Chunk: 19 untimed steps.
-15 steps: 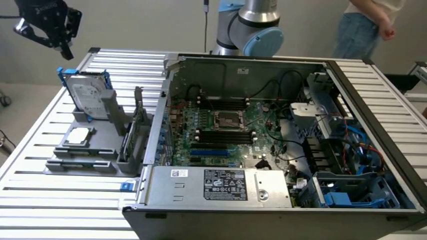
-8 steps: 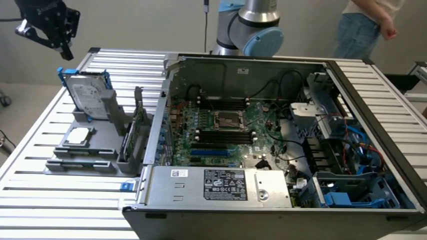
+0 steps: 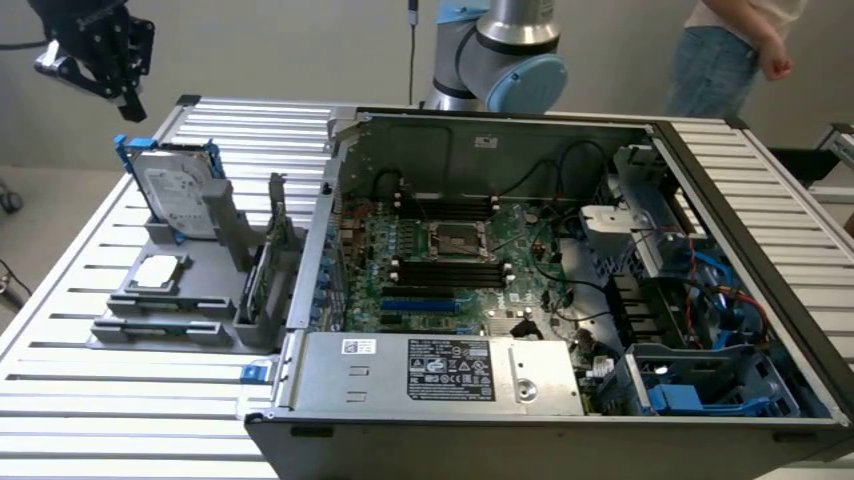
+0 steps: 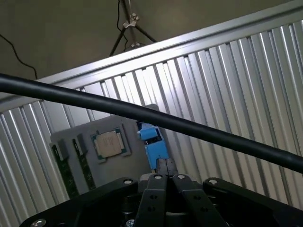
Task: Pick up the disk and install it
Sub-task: 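Pick up the disk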
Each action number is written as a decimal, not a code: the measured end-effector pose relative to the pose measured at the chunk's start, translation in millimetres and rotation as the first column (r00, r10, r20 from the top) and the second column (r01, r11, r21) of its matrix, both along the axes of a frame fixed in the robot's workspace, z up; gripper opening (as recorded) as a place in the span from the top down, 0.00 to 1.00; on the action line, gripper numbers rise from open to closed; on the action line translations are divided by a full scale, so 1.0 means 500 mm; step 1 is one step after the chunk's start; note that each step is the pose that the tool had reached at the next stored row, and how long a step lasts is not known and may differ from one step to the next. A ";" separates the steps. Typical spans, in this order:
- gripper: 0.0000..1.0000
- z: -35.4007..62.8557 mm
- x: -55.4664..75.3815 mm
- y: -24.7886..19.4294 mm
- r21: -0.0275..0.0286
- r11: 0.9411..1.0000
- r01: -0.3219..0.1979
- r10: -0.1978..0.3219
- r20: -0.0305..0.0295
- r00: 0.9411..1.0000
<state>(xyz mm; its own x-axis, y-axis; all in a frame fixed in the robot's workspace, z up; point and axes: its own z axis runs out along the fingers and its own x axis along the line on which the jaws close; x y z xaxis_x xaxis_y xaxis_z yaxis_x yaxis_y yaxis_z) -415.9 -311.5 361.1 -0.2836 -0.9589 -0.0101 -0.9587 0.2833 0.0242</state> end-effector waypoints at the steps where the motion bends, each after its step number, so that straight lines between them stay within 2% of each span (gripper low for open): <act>1: 0.89 0.000 0.000 0.0000 -0.001 1.000 -0.018 0.018 0.000 1.000; 5: 0.89 -0.002 0.000 0.0001 -0.002 0.996 -0.091 0.091 0.000 0.996; 12: 0.89 -0.005 -0.001 0.0004 -0.002 0.982 -0.191 0.191 0.000 0.982; 15: 0.89 -0.006 -0.001 0.0059 -0.002 0.978 -0.206 0.206 0.000 0.979; 19: 0.88 -0.006 -0.001 0.0063 -0.002 0.978 -0.207 0.207 0.000 0.978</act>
<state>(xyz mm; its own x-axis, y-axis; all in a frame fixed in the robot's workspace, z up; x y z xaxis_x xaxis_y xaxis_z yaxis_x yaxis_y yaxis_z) -416.5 -308.4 358.3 -0.0793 -0.9968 -0.0081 -0.9966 0.0791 0.0237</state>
